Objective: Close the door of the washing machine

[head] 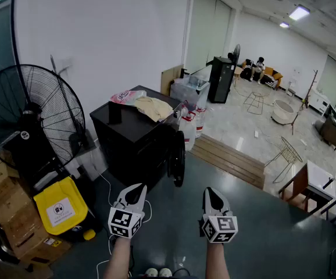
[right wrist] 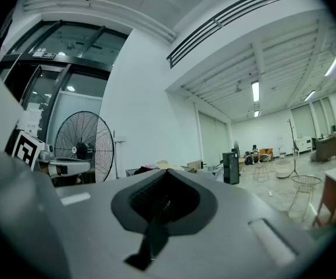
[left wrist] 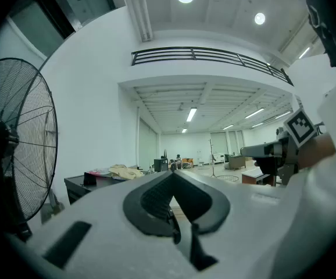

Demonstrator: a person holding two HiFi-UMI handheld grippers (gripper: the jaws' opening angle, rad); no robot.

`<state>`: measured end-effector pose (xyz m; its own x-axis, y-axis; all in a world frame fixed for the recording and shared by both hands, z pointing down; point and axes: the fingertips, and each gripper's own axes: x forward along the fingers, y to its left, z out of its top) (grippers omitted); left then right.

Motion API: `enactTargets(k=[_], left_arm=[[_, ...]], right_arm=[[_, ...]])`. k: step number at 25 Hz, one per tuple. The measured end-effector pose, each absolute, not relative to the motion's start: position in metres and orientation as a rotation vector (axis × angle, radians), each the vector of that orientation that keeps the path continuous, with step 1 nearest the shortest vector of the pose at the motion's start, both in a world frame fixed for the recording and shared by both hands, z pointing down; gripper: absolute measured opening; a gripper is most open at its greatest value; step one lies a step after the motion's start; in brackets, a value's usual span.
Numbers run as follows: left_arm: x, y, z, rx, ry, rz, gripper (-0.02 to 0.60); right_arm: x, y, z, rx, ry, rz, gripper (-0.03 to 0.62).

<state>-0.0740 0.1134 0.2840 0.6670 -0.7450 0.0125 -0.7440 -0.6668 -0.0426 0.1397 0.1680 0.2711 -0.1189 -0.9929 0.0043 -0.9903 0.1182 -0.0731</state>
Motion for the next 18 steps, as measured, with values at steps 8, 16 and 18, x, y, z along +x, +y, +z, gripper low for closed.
enactTargets(k=[8, 16, 18], left_arm=[[-0.073, 0.117, 0.284, -2.836, 1.271, -0.046, -0.001], [-0.071, 0.124, 0.288, -2.844, 1.275, -0.063, -0.002], [-0.071, 0.127, 0.29, -2.846, 1.274, -0.066, -0.002]], right_arm=[[0.141, 0.172, 0.272, -2.04, 2.31, -0.103, 0.009], [0.138, 0.178, 0.277, -2.028, 2.328, -0.114, 0.011], [0.134, 0.18, 0.282, -2.022, 2.344, -0.119, 0.011]])
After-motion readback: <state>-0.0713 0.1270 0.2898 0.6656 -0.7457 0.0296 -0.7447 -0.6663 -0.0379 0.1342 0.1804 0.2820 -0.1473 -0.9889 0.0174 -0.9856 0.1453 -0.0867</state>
